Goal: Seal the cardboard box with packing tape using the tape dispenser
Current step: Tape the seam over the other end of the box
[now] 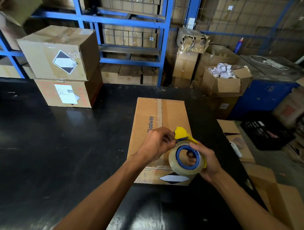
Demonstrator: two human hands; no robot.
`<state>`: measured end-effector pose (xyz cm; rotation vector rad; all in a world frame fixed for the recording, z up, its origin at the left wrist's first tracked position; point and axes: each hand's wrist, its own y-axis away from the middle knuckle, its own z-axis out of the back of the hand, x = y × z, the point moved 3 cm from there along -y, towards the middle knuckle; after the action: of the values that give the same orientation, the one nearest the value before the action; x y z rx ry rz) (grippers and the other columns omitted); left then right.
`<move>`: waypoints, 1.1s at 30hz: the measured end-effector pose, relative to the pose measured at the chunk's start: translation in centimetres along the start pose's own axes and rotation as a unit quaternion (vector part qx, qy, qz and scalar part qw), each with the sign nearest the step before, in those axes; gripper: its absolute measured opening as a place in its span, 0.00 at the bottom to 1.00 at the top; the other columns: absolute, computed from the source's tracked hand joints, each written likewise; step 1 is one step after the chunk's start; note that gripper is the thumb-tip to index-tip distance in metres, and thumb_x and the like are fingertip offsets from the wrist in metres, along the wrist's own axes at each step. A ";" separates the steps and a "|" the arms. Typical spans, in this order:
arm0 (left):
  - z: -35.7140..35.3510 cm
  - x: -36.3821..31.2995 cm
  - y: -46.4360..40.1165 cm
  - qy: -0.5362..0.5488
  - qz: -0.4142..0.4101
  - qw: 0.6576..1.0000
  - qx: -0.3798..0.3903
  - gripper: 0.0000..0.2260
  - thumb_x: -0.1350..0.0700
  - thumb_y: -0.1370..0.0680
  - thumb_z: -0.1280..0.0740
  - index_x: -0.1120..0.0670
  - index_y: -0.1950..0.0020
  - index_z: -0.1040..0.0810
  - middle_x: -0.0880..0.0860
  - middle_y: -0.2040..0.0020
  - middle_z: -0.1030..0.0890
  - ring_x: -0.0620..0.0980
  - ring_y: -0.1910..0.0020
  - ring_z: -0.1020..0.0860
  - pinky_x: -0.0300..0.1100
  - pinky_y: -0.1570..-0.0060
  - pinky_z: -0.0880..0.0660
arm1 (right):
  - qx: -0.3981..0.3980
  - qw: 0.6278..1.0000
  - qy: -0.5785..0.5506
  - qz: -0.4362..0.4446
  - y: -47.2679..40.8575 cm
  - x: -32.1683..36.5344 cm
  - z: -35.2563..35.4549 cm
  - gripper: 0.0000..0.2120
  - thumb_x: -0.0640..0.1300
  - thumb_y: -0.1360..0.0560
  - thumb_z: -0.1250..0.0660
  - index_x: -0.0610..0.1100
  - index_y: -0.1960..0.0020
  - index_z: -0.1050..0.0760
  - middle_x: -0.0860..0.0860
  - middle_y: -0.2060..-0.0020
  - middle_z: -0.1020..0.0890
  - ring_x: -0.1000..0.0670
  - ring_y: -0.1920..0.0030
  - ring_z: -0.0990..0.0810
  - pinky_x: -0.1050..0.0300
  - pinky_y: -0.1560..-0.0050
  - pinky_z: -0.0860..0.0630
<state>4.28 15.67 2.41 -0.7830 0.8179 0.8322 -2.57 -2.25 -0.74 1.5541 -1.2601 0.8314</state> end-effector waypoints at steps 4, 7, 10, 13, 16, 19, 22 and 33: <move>0.3 0.1 0.1 -0.042 -0.025 0.998 0.025 0.06 0.64 0.26 0.27 0.57 0.51 0.18 0.48 0.55 0.19 0.44 0.57 0.20 0.35 0.54 0.22 | 0.004 1.000 0.016 -0.006 0.6 0.2 -0.1 0.19 0.47 0.25 0.33 0.37 0.38 0.23 0.40 0.51 0.17 0.45 0.53 0.17 0.54 0.56 0.20; 1.1 0.0 0.2 -0.083 -0.064 0.992 0.073 0.07 0.63 0.25 0.27 0.55 0.49 0.18 0.48 0.53 0.19 0.44 0.57 0.21 0.35 0.54 0.22 | -0.002 0.999 0.040 -0.009 0.9 0.1 0.2 0.23 0.50 0.29 0.30 0.40 0.38 0.22 0.40 0.50 0.17 0.44 0.51 0.18 0.51 0.52 0.22; 2.3 -0.3 0.1 -0.132 -0.112 0.978 0.120 0.08 0.65 0.25 0.28 0.56 0.48 0.17 0.47 0.53 0.20 0.42 0.57 0.23 0.31 0.55 0.24 | 0.010 0.997 0.069 -0.016 1.4 0.2 0.2 0.20 0.51 0.29 0.30 0.44 0.40 0.19 0.43 0.52 0.17 0.47 0.53 0.18 0.53 0.52 0.24; 3.1 -0.3 0.1 -0.165 -0.149 0.965 0.137 0.08 0.65 0.25 0.28 0.56 0.47 0.17 0.49 0.52 0.19 0.44 0.56 0.22 0.34 0.54 0.23 | 0.012 0.993 0.119 -0.002 1.8 0.5 -0.3 0.16 0.51 0.29 0.31 0.49 0.43 0.17 0.51 0.63 0.18 0.54 0.64 0.21 0.61 0.65 0.26; 3.0 0.3 0.5 -0.112 -0.110 0.985 0.067 0.05 0.62 0.23 0.28 0.56 0.48 0.17 0.52 0.53 0.18 0.48 0.57 0.20 0.40 0.54 0.21 | -0.015 0.987 0.152 0.047 2.1 1.3 -0.9 0.19 0.47 0.29 0.28 0.49 0.38 0.20 0.53 0.59 0.15 0.54 0.60 0.18 0.62 0.60 0.24; 2.4 2.0 1.5 0.133 0.146 0.978 0.059 0.06 0.60 0.22 0.29 0.58 0.47 0.19 0.61 0.54 0.16 0.56 0.56 0.17 0.52 0.50 0.18 | -0.024 0.976 0.195 0.097 2.4 2.0 -1.2 0.23 0.46 0.30 0.26 0.50 0.35 0.22 0.53 0.45 0.15 0.53 0.44 0.18 0.57 0.47 0.23; 1.6 2.3 2.8 0.350 0.234 0.903 0.090 0.06 0.67 0.23 0.31 0.64 0.46 0.19 0.65 0.55 0.16 0.58 0.58 0.16 0.50 0.52 0.17 | -0.018 0.970 0.211 0.122 2.7 2.3 -1.8 0.22 0.39 0.27 0.27 0.48 0.35 0.23 0.57 0.44 0.16 0.55 0.43 0.18 0.61 0.47 0.22; 3.1 1.5 1.9 0.268 0.110 0.954 -0.082 0.10 0.66 0.17 0.41 0.64 0.43 0.20 0.63 0.54 0.17 0.54 0.57 0.18 0.44 0.57 0.18 | -0.036 0.979 0.174 0.100 2.7 2.4 -1.7 0.25 0.48 0.32 0.28 0.49 0.35 0.23 0.49 0.49 0.14 0.51 0.49 0.16 0.58 0.52 0.22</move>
<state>4.23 19.63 2.03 -1.1022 1.3491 0.9048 -4.48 -1.57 2.63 1.1738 -1.1838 1.1198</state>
